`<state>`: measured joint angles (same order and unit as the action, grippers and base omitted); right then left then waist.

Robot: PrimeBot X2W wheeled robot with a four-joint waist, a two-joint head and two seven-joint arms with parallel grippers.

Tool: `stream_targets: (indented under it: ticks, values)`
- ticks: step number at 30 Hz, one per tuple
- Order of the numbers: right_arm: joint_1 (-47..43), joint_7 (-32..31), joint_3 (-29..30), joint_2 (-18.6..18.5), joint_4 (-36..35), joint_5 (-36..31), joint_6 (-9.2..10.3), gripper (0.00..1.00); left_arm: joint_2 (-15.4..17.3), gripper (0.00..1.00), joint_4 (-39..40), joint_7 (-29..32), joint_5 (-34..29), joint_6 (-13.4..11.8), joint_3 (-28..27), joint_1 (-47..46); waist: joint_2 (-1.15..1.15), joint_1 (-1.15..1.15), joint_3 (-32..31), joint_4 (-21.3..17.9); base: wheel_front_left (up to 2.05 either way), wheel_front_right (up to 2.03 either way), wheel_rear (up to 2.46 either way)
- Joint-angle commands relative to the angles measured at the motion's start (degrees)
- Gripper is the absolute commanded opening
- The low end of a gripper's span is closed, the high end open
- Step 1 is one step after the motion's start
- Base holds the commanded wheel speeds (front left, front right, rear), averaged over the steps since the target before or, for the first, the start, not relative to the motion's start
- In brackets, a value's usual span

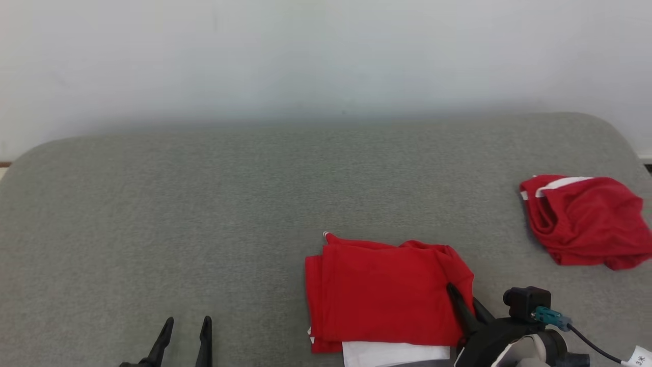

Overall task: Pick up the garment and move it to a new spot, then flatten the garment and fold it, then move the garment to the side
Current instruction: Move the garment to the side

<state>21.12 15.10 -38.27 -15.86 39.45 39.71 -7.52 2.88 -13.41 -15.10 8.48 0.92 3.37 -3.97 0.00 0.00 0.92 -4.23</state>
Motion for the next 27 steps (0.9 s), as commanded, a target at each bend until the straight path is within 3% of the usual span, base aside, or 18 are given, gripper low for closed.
stream_targets:
  ticks: [1, 27]
  values:
    - [0.0, 0.0, 0.2, 0.0, -0.1, -0.4, 0.07, 0.0, 0.0, 1.0, -0.2, 0.0, 0.4, 0.0, 0.1, -0.9, 0.0, 0.0, 0.6, -6.4, 0.0, 0.0, 0.0]
    - [0.8, 0.0, 1.4, 1.7, -0.7, -1.1, 0.07, 0.0, 0.0, 1.0, 0.5, 0.0, -2.1, 0.5, -0.3, -2.8, 0.0, 0.0, 3.1, -17.9, 0.0, 0.0, 0.0]
